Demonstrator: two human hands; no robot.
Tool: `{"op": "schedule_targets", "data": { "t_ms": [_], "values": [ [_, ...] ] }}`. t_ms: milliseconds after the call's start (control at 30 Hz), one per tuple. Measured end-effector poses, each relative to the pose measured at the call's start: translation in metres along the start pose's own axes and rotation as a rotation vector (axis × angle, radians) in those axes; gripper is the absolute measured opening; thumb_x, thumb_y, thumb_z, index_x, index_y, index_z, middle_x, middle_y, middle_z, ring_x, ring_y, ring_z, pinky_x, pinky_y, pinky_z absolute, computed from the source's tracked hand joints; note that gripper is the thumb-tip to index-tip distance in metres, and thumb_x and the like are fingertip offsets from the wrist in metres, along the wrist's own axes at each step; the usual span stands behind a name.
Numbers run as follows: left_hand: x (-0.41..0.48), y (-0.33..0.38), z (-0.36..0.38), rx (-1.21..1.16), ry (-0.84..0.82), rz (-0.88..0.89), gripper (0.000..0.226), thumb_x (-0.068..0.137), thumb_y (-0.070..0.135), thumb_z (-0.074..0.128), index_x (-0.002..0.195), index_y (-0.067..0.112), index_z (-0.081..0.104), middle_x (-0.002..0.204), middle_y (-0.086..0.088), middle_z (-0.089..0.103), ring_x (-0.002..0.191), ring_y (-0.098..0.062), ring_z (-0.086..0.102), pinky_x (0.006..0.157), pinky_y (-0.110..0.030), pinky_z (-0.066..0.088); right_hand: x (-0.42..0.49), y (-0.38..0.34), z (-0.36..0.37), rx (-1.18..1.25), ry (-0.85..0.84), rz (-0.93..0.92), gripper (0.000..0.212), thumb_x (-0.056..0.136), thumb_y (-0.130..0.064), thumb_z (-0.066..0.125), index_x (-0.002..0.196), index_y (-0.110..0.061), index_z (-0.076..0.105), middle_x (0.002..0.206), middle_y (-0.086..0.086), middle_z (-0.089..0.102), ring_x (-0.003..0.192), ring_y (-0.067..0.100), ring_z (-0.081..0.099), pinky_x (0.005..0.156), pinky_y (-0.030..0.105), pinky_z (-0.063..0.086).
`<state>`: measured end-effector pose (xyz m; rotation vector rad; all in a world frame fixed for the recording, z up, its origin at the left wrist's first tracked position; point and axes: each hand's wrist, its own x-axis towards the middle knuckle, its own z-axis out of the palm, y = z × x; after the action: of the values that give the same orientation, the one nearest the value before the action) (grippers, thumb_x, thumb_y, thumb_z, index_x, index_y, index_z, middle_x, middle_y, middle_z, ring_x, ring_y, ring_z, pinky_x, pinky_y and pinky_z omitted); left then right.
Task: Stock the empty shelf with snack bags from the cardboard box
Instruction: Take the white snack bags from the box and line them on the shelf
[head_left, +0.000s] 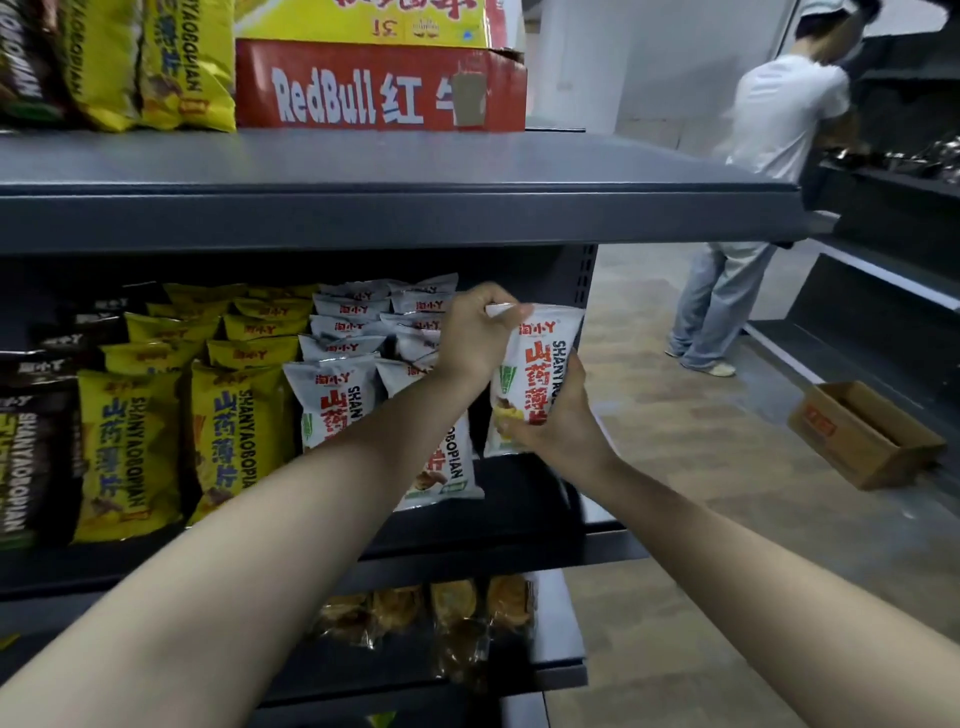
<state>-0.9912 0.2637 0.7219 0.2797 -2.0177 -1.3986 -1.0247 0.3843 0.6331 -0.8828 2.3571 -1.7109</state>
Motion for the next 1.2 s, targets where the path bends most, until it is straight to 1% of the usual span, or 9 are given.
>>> {"op": "schedule_targets", "data": {
  "t_ms": [67, 167, 233, 333, 500, 633, 900, 1000, 1200],
  "values": [
    [0.007, -0.005, 0.002, 0.076, -0.046, 0.014, 0.008, 0.090, 0.006, 0.059, 0.089, 0.004, 0.067, 0.084, -0.006, 0.066, 0.074, -0.009, 0.058, 0.070, -0.020, 0.046, 0.012, 0.003, 0.008, -0.006, 0.101, 0.050, 0.097, 0.063, -0.036, 0.078, 0.138, -0.024, 0.018, 0.123, 0.006, 0.049, 0.106, 0.021, 0.059, 0.083, 0.049, 0.055],
    [0.004, -0.013, -0.009, 0.314, -0.066, 0.049, 0.028, 0.094, 0.008, 0.048, 0.120, 0.003, 0.058, 0.115, -0.014, 0.063, 0.105, -0.022, 0.060, 0.092, -0.031, 0.048, 0.034, 0.009, 0.017, -0.007, 0.156, 0.113, 0.078, 0.069, -0.024, 0.078, 0.126, -0.018, 0.026, 0.115, 0.007, 0.054, 0.099, 0.022, 0.060, 0.080, 0.049, 0.055],
    [-0.008, -0.022, -0.024, 0.619, -0.008, 0.241, 0.037, 0.090, 0.009, 0.043, 0.123, 0.005, 0.056, 0.122, -0.015, 0.060, 0.114, -0.030, 0.055, 0.098, -0.042, 0.046, 0.051, 0.014, 0.024, -0.012, 0.187, 0.147, 0.074, 0.064, -0.028, 0.078, 0.119, -0.017, 0.030, 0.110, 0.007, 0.056, 0.097, 0.023, 0.061, 0.078, 0.048, 0.056],
    [-0.035, -0.041, -0.044, 1.072, 0.029, 0.539, 0.046, 0.088, 0.021, 0.037, 0.128, 0.007, 0.053, 0.132, -0.015, 0.054, 0.125, -0.037, 0.047, 0.105, -0.052, 0.038, 0.079, 0.030, 0.038, -0.042, 0.185, 0.197, 0.095, 0.051, -0.054, 0.071, 0.127, -0.015, 0.029, 0.118, 0.010, 0.054, 0.109, 0.028, 0.056, 0.088, 0.049, 0.052],
    [-0.061, -0.075, -0.064, 1.379, -0.128, 0.504, 0.076, 0.084, 0.055, 0.051, 0.143, 0.011, 0.034, 0.148, -0.021, 0.036, 0.137, -0.039, 0.034, 0.106, -0.059, 0.031, 0.096, 0.018, 0.059, -0.152, 0.134, 0.232, 0.085, 0.075, -0.033, 0.075, 0.137, -0.006, 0.025, 0.133, 0.019, 0.043, 0.124, 0.037, 0.042, 0.101, 0.046, 0.040],
    [-0.062, -0.088, -0.075, 1.448, -0.198, 0.473, 0.092, 0.076, 0.070, 0.051, 0.145, 0.011, 0.035, 0.150, -0.024, 0.031, 0.137, -0.040, 0.033, 0.106, -0.061, 0.032, 0.114, 0.020, 0.071, -0.171, 0.114, 0.214, 0.082, 0.081, -0.029, 0.071, 0.143, -0.007, 0.021, 0.138, 0.022, 0.036, 0.127, 0.040, 0.036, 0.105, 0.044, 0.036],
    [-0.060, -0.096, -0.077, 1.414, -0.169, 0.514, 0.080, 0.082, 0.067, 0.043, 0.143, 0.016, 0.039, 0.143, -0.019, 0.044, 0.133, -0.034, 0.041, 0.107, -0.059, 0.029, 0.127, 0.028, 0.076, -0.270, 0.220, 0.240, 0.084, 0.087, -0.024, 0.065, 0.149, -0.006, 0.012, 0.142, 0.023, 0.028, 0.128, 0.042, 0.033, 0.104, 0.045, 0.031],
    [-0.060, -0.098, -0.076, 1.409, -0.157, 0.526, 0.078, 0.083, 0.066, 0.042, 0.142, 0.016, 0.040, 0.142, -0.019, 0.045, 0.132, -0.034, 0.042, 0.107, -0.058, 0.029, 0.129, 0.030, 0.074, -0.258, 0.164, 0.178, 0.086, 0.087, -0.020, 0.064, 0.150, -0.007, 0.007, 0.142, 0.022, 0.027, 0.127, 0.042, 0.036, 0.106, 0.046, 0.034],
    [-0.060, -0.097, -0.077, 1.396, -0.172, 0.532, 0.079, 0.084, 0.067, 0.039, 0.143, 0.015, 0.040, 0.143, -0.021, 0.043, 0.133, -0.035, 0.041, 0.107, -0.059, 0.031, 0.121, 0.033, 0.068, -0.477, 0.099, 0.108, 0.109, 0.078, -0.023, 0.075, 0.152, -0.010, -0.004, 0.145, 0.023, 0.020, 0.132, 0.041, 0.029, 0.110, 0.045, 0.029]
  ]
}}
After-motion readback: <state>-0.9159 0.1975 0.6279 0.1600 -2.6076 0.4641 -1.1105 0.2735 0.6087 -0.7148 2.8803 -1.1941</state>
